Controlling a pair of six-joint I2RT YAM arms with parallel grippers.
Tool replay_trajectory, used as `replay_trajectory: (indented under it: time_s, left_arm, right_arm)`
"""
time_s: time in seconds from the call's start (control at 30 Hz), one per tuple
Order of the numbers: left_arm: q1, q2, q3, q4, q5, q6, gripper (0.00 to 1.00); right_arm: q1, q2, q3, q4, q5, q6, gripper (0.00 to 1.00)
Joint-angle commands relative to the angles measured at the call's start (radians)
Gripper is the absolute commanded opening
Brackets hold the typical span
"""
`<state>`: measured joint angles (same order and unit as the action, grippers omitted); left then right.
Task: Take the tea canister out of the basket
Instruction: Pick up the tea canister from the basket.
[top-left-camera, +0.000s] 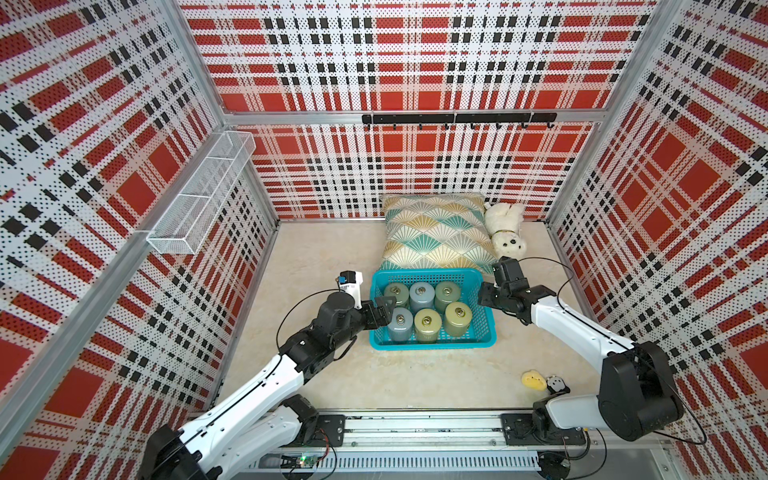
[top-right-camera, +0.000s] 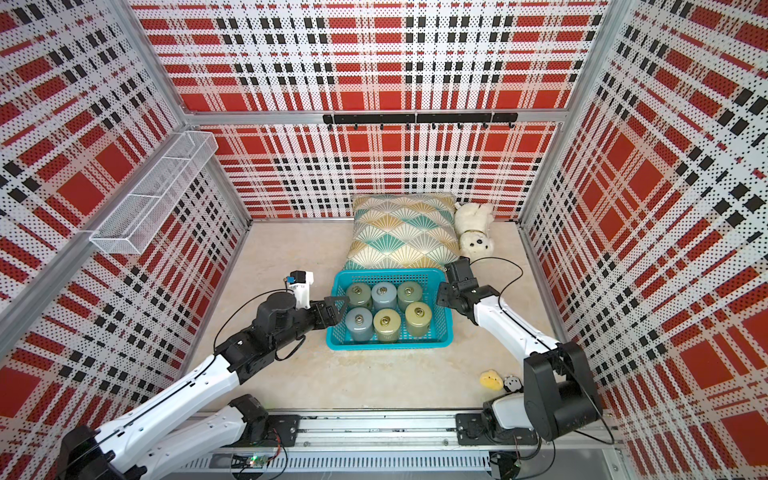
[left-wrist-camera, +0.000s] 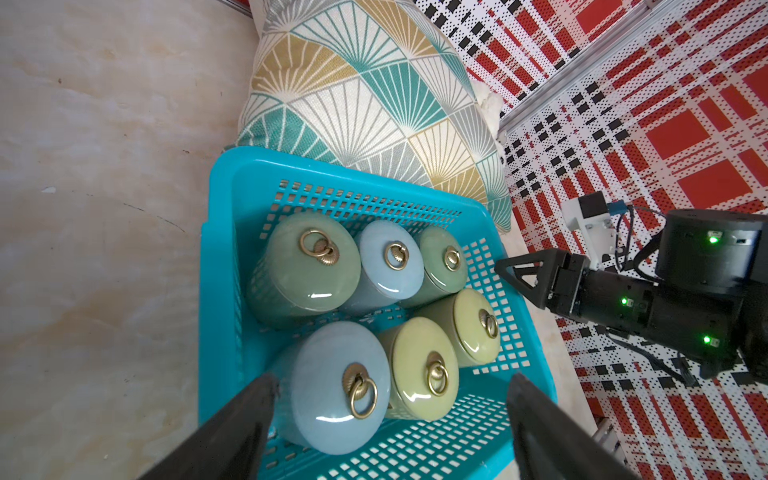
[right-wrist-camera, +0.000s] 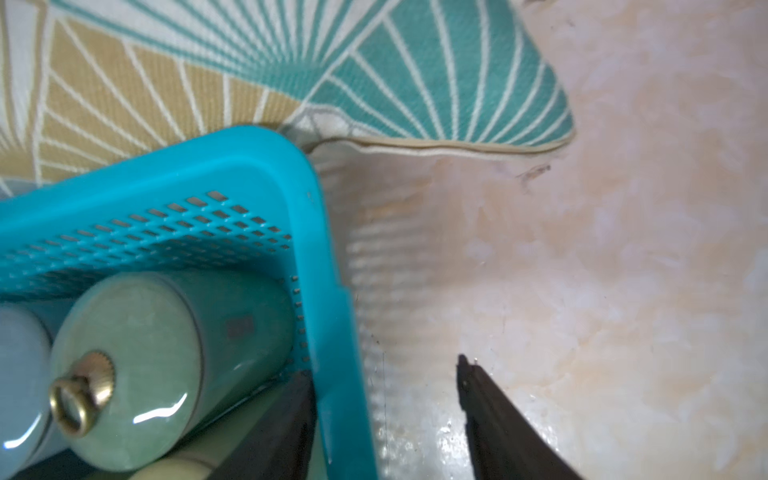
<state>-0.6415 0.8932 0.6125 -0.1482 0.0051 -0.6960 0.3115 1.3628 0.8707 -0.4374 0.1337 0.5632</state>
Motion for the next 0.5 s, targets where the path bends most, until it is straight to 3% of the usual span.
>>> replay_trajectory:
  time_s: [0.0,0.17,0.27,0.37,0.47]
  left_arm:
    - [-0.005,0.002,0.036,0.022,0.006,0.015,0.9]
    - [-0.007,0.019,0.052,0.01,-0.01,0.015,0.9]
    - [-0.005,0.033,0.068,-0.029,-0.09,-0.015,0.91]
    - [0.015,0.049,0.081,-0.068,-0.151,-0.029,0.99]
    - [0.065,0.047,0.073,-0.063,-0.102,-0.012,0.99]
  right_arm:
    - [-0.009,-0.082,-0.016,0.017,0.011,-0.002,0.78]
    - [-0.007,-0.204,-0.053,0.028,-0.051,-0.033,1.0]
    - [-0.005,-0.272,-0.075,0.049,-0.111,-0.039,1.0]
    - [0.009,-0.314,-0.086,0.066,-0.186,-0.041,1.0]
    - [0.063,-0.341,-0.092,0.092,-0.202,-0.045,1.0]
